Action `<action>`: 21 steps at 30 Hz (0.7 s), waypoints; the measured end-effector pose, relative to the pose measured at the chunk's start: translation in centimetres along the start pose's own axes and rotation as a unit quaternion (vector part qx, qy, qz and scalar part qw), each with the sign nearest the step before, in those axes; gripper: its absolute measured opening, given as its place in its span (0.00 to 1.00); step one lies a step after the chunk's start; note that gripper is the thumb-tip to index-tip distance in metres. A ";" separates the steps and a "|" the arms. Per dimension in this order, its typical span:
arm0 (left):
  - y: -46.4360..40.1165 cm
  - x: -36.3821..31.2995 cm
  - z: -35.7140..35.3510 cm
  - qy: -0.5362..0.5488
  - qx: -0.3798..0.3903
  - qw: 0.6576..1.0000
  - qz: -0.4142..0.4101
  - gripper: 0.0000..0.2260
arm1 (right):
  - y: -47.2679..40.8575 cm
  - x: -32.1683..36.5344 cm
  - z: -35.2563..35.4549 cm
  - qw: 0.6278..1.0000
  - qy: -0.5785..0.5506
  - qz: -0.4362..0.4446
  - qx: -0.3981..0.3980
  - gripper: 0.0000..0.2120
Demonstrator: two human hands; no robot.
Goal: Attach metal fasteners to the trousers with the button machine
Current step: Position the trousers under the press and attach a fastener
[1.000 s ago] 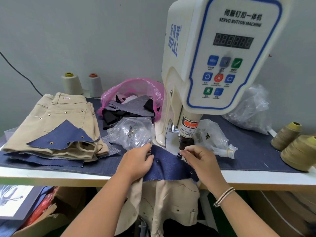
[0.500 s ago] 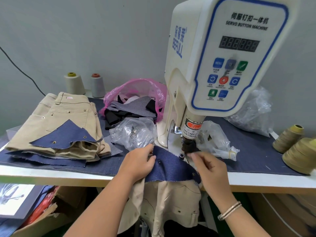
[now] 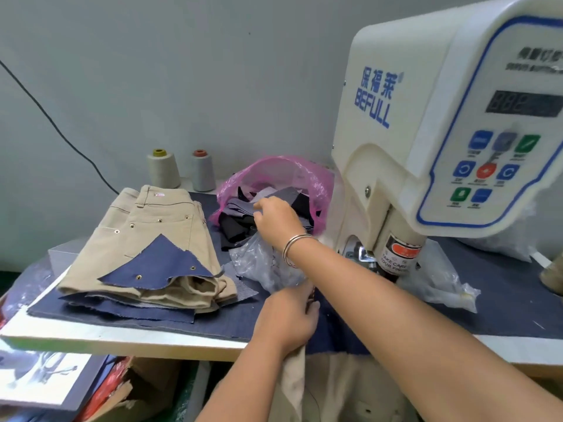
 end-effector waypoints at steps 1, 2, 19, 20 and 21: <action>0.1 -0.2 0.2 0.005 -0.002 1.000 -0.013 0.03 | -1.5 -0.8 -0.7 0.999 0.038 -0.011 0.015 0.15; 0.2 -0.2 0.2 0.011 -0.002 1.000 -0.025 0.03 | -2.8 -1.6 -1.4 0.997 0.070 -0.023 0.031 0.15; -0.4 0.0 0.2 0.006 -0.004 1.000 -0.006 0.10 | -6.1 -6.5 -4.6 0.968 0.237 0.001 0.081 0.10; -0.4 0.0 0.3 0.006 -0.007 1.000 -0.011 0.08 | -6.1 -6.6 -4.5 0.971 0.226 -0.001 0.081 0.10; -0.4 -0.1 0.4 0.005 -0.012 1.000 -0.016 0.07 | -6.2 -6.8 -4.3 0.974 0.212 -0.004 0.082 0.11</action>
Point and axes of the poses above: each hand's wrist, its own y-axis away from the middle knuckle, its own z-axis out of the back of the hand, x = y × z, the point moved 6 cm from there along -y, towards the middle knuckle, and after that the axes turned 10 degrees about z, right-handed, at the moved point
